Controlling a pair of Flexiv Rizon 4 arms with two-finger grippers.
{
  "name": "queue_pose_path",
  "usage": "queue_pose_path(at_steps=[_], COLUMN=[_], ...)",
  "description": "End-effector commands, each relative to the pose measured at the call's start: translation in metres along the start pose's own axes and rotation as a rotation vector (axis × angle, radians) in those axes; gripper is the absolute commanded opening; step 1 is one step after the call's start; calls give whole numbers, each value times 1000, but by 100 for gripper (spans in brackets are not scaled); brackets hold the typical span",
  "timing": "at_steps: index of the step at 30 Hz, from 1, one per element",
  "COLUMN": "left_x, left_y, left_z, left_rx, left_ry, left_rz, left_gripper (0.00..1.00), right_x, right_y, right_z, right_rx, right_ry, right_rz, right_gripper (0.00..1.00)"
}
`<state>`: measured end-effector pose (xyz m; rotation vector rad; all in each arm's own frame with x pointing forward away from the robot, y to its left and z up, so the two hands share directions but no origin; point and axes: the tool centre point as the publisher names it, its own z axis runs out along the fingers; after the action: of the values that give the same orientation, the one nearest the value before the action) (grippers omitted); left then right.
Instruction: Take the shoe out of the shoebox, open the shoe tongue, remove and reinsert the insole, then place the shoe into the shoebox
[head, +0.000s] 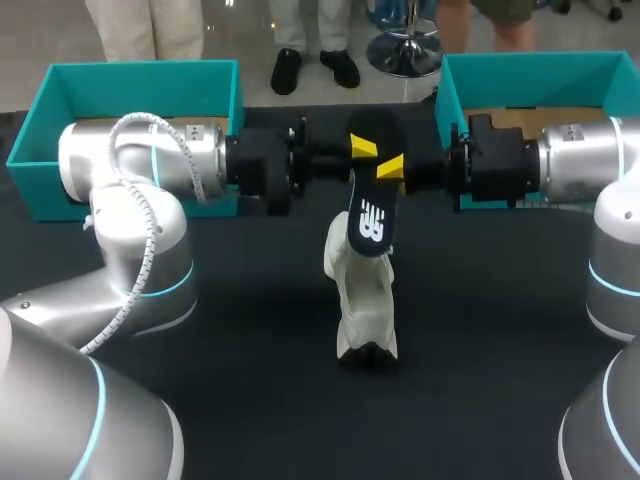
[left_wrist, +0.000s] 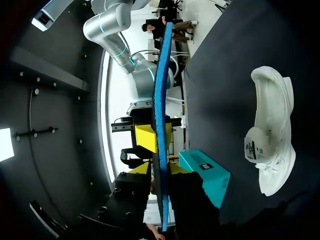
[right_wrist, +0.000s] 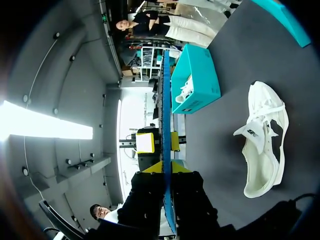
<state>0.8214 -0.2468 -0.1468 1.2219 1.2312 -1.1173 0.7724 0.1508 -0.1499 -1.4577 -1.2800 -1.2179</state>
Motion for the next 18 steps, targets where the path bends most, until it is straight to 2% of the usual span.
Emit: queue_pose_path(at_steps=[1, 8, 9, 10, 11, 15, 18], left_x=[2, 6, 6, 7, 7, 10, 13], left_y=[-3, -7, -7, -8, -8, -7, -6], left_z=[1, 4, 3, 2, 1, -4, -7], left_rx=[0, 11, 13, 13, 10, 8, 8], left_ry=[1, 18, 21, 24, 26, 36, 44], left_rz=[-2, -13, -16, -25, -36, -44, -54], left_gripper=[0, 0, 0, 0, 0, 0, 0], right_x=[0, -1, -1, -1, -2, -6, -10], right_y=[-2, -3, -4, -4, -3, -1, 0], right_z=[0, -1, -2, -3, -5, -19, -32], right_rx=[-2, -11, -12, -16, -26, -48, -65], right_ry=[-1, 6, 6, 4, 2, -32, -103], right_rz=[0, -2, -2, -1, -2, -7, -7], right_gripper=[0, 0, 30, 73, 100, 100, 100])
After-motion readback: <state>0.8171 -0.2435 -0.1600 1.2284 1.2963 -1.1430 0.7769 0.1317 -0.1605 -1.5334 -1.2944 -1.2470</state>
